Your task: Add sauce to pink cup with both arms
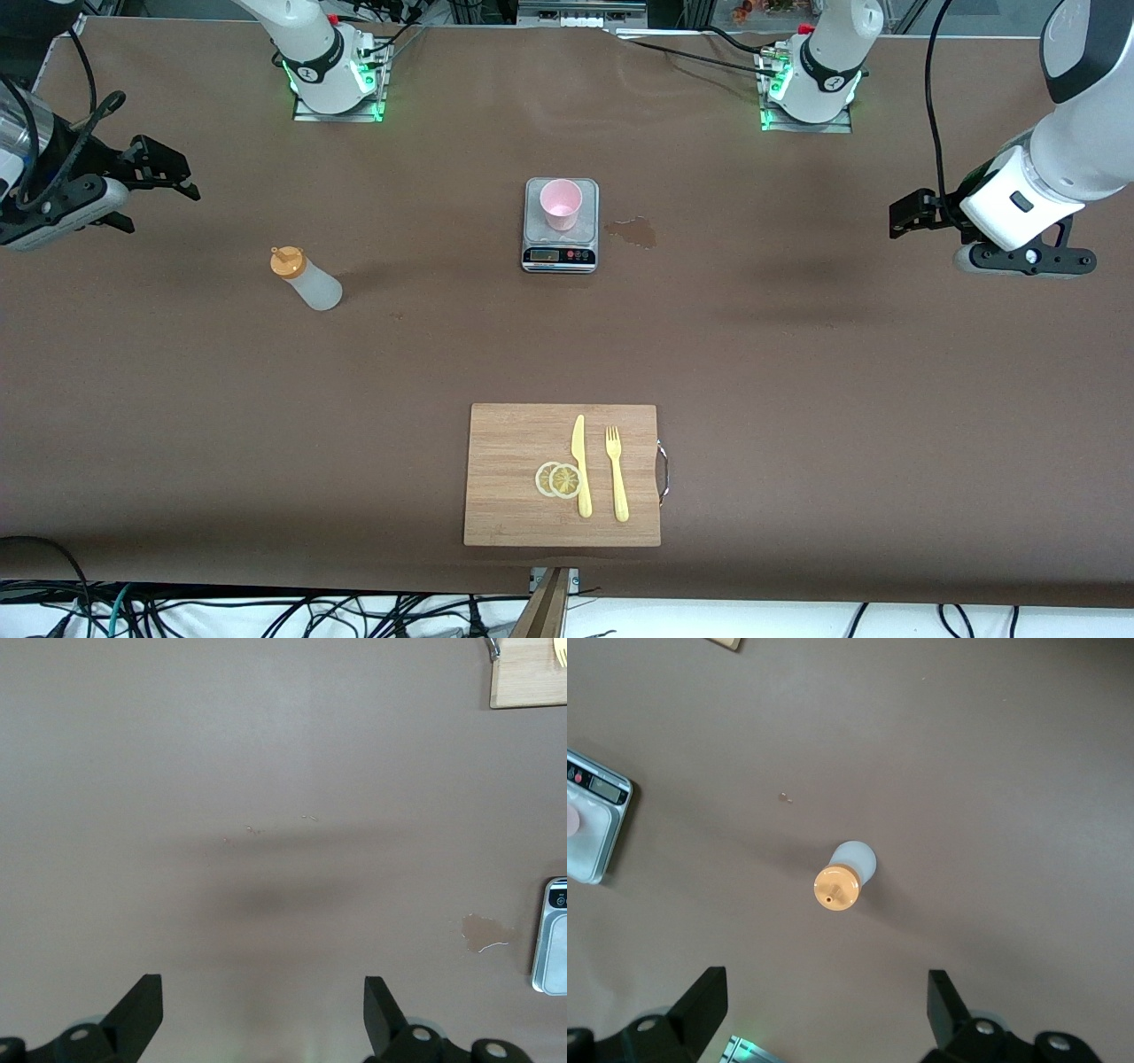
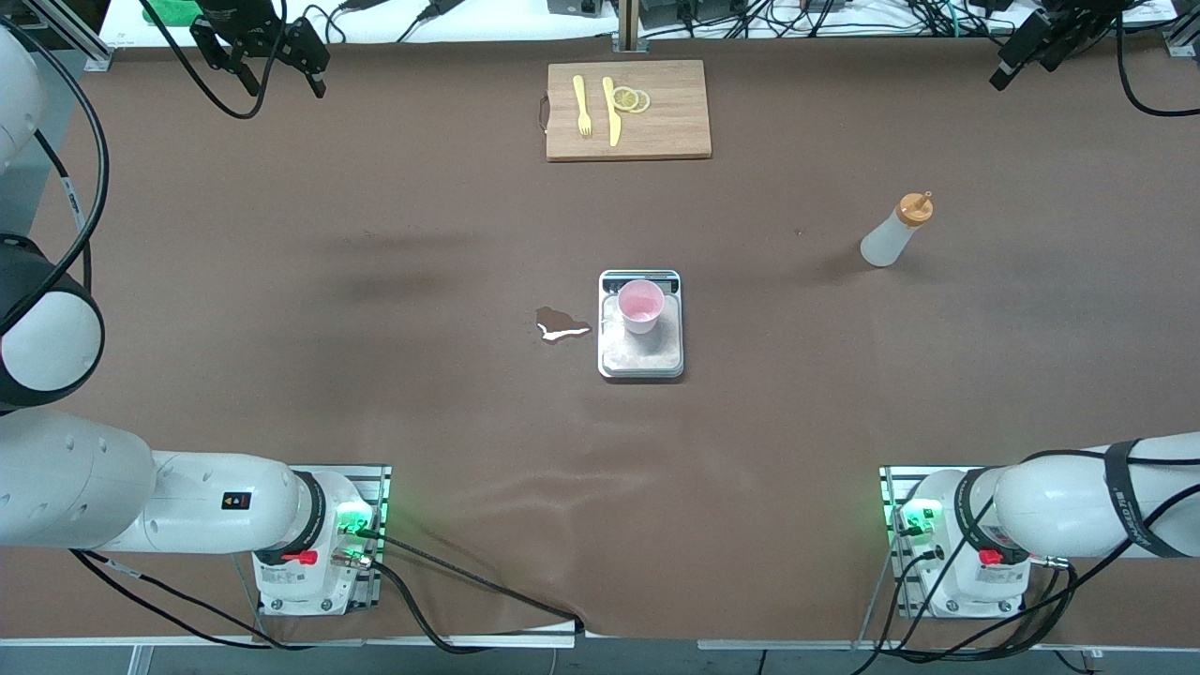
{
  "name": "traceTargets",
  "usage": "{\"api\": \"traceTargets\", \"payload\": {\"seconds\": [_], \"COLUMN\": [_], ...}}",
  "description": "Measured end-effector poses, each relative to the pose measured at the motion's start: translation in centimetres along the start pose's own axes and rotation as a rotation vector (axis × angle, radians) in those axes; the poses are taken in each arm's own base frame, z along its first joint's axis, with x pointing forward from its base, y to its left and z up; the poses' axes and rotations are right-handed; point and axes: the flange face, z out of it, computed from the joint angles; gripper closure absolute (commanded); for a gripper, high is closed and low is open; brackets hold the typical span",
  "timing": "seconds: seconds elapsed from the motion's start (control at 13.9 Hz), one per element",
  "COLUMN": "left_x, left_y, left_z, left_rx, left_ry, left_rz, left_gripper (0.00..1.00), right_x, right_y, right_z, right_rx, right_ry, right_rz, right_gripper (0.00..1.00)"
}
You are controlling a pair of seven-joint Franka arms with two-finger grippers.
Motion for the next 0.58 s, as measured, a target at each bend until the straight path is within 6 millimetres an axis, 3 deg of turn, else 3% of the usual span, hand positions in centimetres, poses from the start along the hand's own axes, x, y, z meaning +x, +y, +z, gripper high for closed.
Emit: {"api": "traceTargets", "payload": {"seconds": [0.29, 0.58], "left_x": [0.1, 1.2], "left_y": [0.0, 0.0], "left_z": [-0.2, -1.5], "left_rx": [0.000, -0.005], "left_ry": [0.006, 0.039], "left_rz": [-0.001, -0.008], "left_gripper": [0.00, 0.00], "right_x": [0.0, 1.2], "right_y": [-0.3, -4.3], "right_z": [-0.3, -0.5], "right_rx": [-0.006, -0.078], "right_ry": [0.007, -0.002], "right_rz": [0.161, 0.302], "right_gripper": [0.00, 0.00]}}
